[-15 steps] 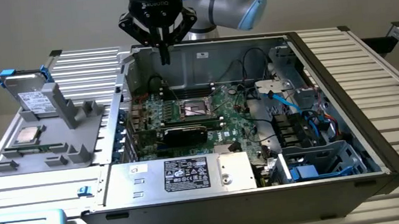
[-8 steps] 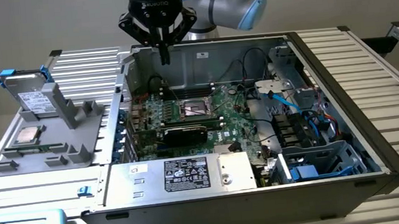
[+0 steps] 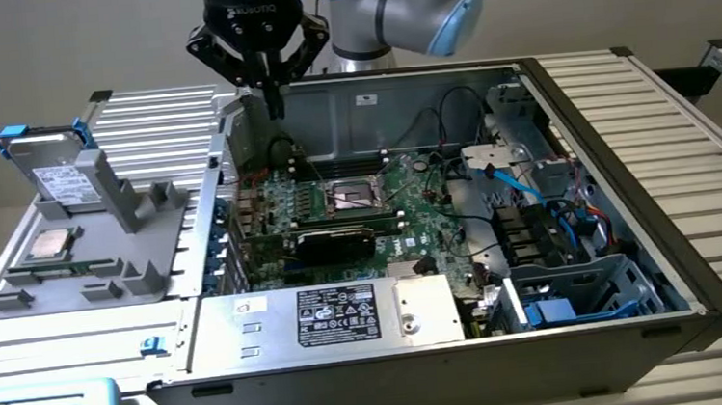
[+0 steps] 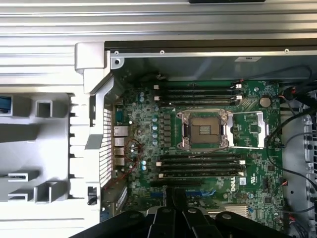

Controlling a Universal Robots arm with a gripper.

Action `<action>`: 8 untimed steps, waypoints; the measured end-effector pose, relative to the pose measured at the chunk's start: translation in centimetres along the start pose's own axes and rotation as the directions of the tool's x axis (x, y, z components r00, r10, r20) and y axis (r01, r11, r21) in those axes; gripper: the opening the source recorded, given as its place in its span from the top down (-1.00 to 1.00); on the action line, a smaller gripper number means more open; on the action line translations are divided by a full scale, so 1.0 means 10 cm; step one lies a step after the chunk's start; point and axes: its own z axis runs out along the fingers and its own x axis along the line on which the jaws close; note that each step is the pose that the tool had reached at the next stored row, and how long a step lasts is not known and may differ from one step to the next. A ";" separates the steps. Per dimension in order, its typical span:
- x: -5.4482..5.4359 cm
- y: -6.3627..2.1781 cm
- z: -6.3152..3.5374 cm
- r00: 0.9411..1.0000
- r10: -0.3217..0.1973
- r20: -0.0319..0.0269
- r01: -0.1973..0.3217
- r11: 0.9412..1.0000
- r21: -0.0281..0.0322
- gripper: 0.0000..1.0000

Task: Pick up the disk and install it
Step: 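Reach for the disk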

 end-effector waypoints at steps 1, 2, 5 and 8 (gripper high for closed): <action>0.04 -0.001 -0.001 1.000 0.000 0.000 0.000 1.000 0.000 0.79; 0.09 -0.003 -0.002 1.000 0.000 0.000 0.000 1.000 0.000 0.79; 0.22 -0.008 -0.005 1.000 0.000 0.000 0.000 1.000 0.000 0.79; 0.36 -0.013 -0.007 1.000 0.000 0.000 0.000 1.000 0.000 0.79</action>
